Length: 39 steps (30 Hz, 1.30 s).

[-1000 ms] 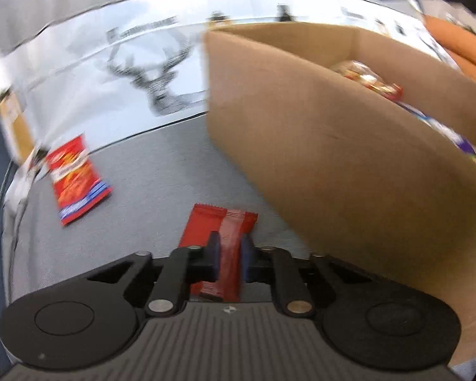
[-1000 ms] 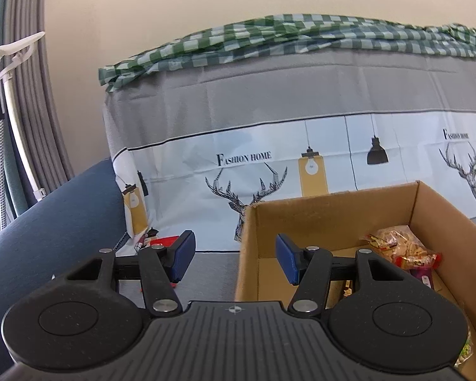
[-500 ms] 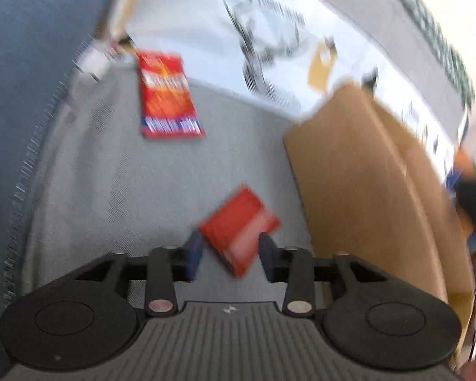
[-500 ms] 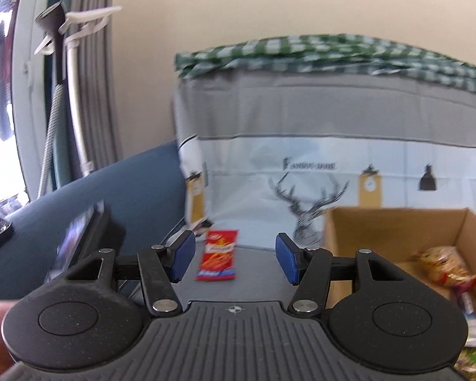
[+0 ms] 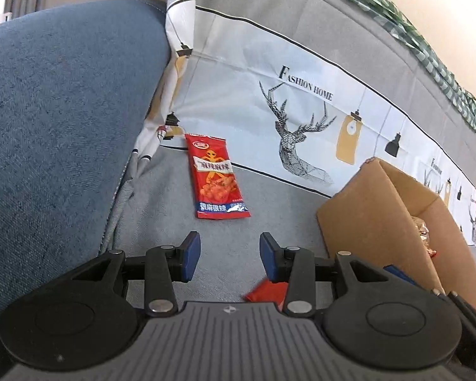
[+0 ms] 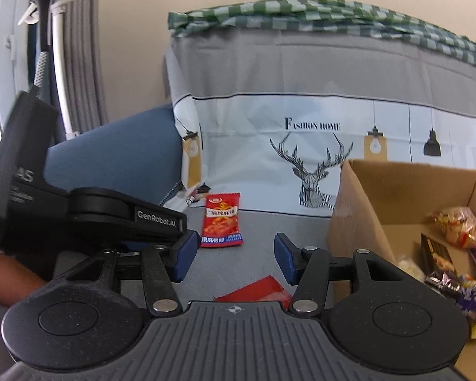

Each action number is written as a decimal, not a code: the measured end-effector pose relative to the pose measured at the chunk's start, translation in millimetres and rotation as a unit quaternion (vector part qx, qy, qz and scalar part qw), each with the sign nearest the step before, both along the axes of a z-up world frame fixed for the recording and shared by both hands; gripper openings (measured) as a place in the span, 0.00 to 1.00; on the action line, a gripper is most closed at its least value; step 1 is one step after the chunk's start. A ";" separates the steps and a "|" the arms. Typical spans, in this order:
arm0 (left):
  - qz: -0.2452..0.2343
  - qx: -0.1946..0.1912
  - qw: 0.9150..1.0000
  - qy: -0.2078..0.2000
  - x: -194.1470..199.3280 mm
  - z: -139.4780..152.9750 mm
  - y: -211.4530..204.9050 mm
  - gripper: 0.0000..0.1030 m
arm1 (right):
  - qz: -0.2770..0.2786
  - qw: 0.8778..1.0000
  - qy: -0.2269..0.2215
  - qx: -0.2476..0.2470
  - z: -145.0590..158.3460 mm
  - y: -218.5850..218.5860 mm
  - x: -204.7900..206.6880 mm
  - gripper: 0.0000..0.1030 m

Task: Organize snacks
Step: 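Grasp the red wrapper pack with the right tool while the left tool grasps the red spicy strip bag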

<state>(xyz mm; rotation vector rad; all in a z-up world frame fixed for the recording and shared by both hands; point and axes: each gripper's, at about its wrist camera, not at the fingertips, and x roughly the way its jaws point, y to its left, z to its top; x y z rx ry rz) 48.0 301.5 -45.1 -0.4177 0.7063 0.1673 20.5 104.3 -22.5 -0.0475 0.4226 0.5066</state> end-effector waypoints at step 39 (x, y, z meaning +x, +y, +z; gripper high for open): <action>0.072 -0.014 0.995 -0.064 -11.8 32.5 12.6 0.46 | -0.017 0.993 0.063 -0.101 -79.3 64.9 63.6 0.43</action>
